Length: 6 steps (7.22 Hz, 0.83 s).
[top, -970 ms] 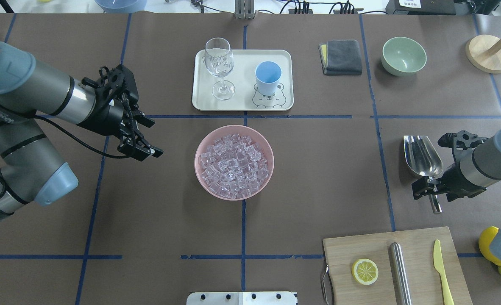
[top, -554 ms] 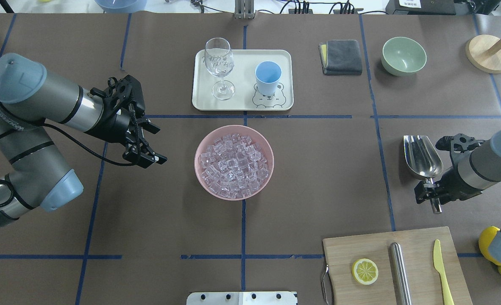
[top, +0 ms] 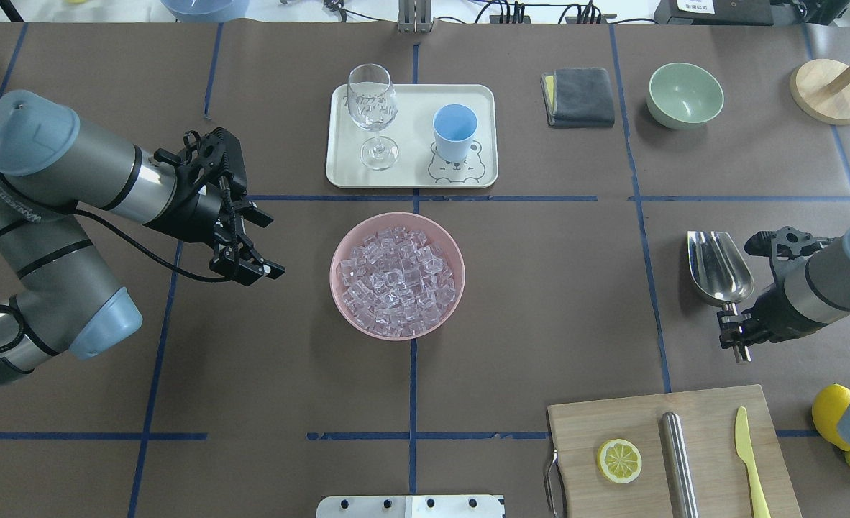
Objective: Put ice in cup with scoop
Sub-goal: 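Close the right gripper on the metal scoop handle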
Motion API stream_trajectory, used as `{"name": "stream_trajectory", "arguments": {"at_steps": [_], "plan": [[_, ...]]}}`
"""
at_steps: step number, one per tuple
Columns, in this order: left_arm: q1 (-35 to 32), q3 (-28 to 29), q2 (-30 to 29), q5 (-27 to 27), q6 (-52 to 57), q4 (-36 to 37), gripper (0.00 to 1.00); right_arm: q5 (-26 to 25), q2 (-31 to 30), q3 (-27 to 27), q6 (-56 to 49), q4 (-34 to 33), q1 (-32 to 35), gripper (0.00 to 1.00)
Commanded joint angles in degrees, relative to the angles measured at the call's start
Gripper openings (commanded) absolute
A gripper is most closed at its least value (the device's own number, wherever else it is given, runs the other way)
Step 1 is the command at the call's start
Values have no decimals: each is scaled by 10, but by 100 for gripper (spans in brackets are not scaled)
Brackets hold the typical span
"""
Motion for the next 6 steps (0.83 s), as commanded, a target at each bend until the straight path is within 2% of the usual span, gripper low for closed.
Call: {"name": "stream_trajectory", "arguments": {"at_steps": [1, 4, 6], "plan": [[0, 0, 0, 0, 0, 0, 100, -5, -18, 35, 8, 1, 2, 0], [0, -5, -3, 1, -3, 0, 100, -3, 0, 107, -2, -4, 92, 0], [0, -6, -3, 1, -4, 0, 100, 3, 44, 142, -21, -6, 165, 0]]}}
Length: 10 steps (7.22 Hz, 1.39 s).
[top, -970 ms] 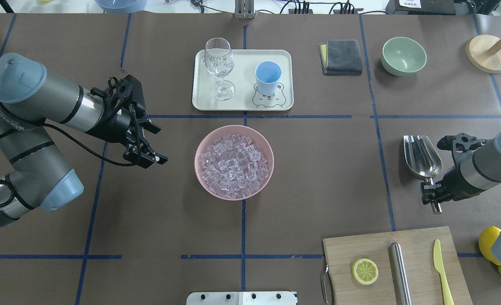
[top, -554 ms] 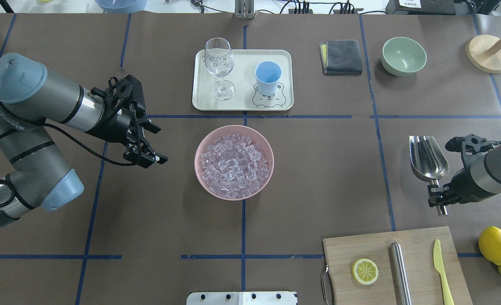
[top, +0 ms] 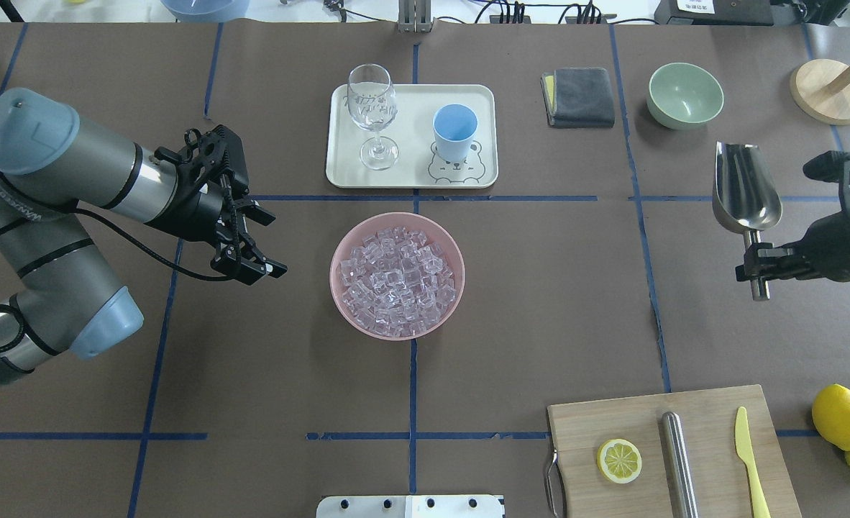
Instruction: Put ice in cup with scoop
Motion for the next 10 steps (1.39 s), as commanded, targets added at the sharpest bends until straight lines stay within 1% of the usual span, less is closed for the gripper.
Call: {"name": "stream_trajectory", "arguments": {"at_steps": [1, 2, 3, 4, 5, 6, 7, 8, 9, 10], "plan": [[-1, -2, 0, -1, -1, 0, 100, 8, 29, 24, -24, -3, 58, 0], [-1, -2, 0, -1, -3, 0, 100, 11, 33, 24, -30, -3, 65, 0], [0, -2, 0, -1, -4, 0, 100, 4, 34, 24, -50, -3, 51, 0], [0, -2, 0, -1, -4, 0, 100, -21, 26, 22, -168, -8, 30, 0], [0, 1, -1, -1, -3, 0, 100, -39, 27, 21, -313, -87, 21, 0], [0, 4, -1, -1, 0, 0, 100, -53, 46, 23, -431, -181, 26, 0], [0, 5, -1, -1, 1, 0, 100, -67, 87, 23, -505, -262, 27, 0], [1, 6, -1, -1, 3, -2, 100, -79, 134, 23, -559, -335, 22, 0], [1, 7, 2, 1, 26, -18, 100, -87, 192, 22, -625, -425, 15, 0], [3, 8, 8, 24, 66, -46, 100, -104, 280, 12, -712, -554, 10, 0]]}}
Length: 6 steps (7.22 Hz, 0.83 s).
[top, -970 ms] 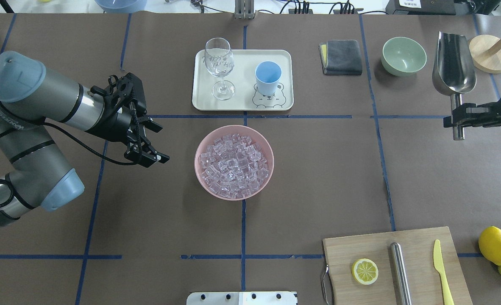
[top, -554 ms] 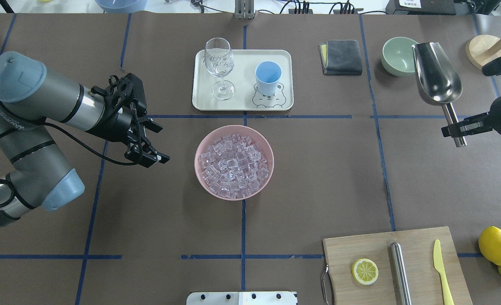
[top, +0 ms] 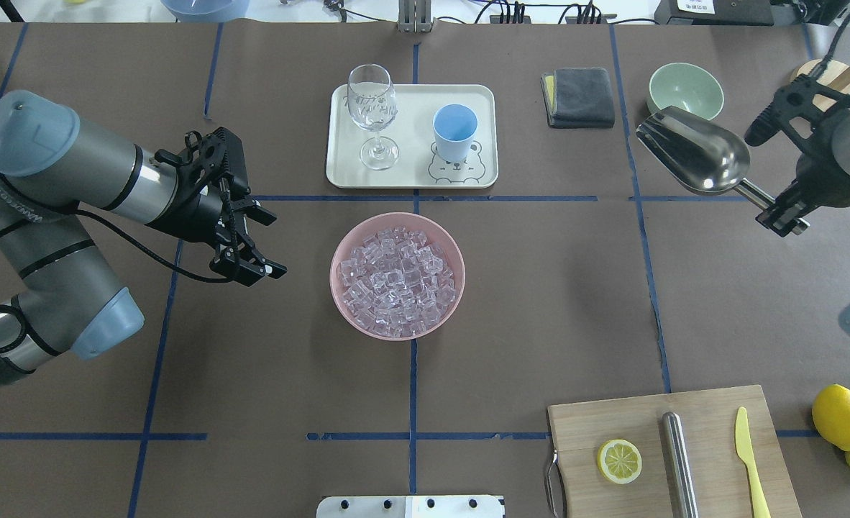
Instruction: Put ice in cup with scoop
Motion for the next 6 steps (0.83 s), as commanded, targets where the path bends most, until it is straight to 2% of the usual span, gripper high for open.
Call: {"name": "stream_trajectory", "arguments": {"at_steps": [1, 2, 3, 4, 6], "plan": [[5, 14, 0, 41, 42, -45, 100, -73, 161, -18, -133, -224, -29, 0], [42, 34, 1, 47, 45, -66, 100, -92, 172, -18, -135, -236, -46, 0], [64, 67, -13, 89, 45, -81, 100, -94, 175, -15, -140, -236, -54, 0], [81, 78, -12, 108, 45, -102, 100, -95, 181, -10, -166, -237, -63, 0], [88, 90, -12, 108, 46, -105, 100, -99, 187, -7, -169, -239, -74, 0]]}}
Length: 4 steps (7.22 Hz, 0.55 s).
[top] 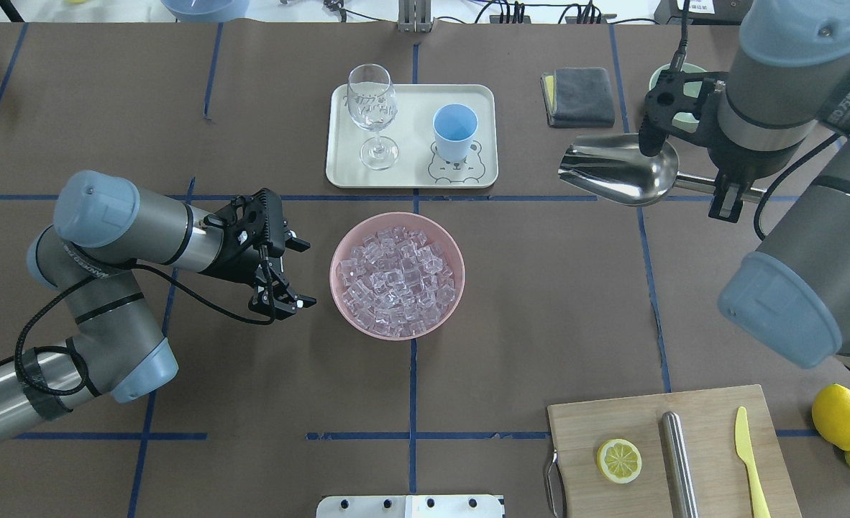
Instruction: Put ice in cup with scoop
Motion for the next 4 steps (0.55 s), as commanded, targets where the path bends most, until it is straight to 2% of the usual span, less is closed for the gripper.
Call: {"name": "stream_trajectory", "arguments": {"at_steps": [1, 3, 4], "plan": [[24, 19, -6, 5, 1, -5, 100, -26, 18, -11, -5, -27, -24, 0], [28, 21, -6, 5, 20, -19, 100, -81, 81, -33, -5, -94, -63, 0], [28, 24, -7, 11, 23, -45, 100, -79, 85, -32, -6, -95, -65, 0]]}}
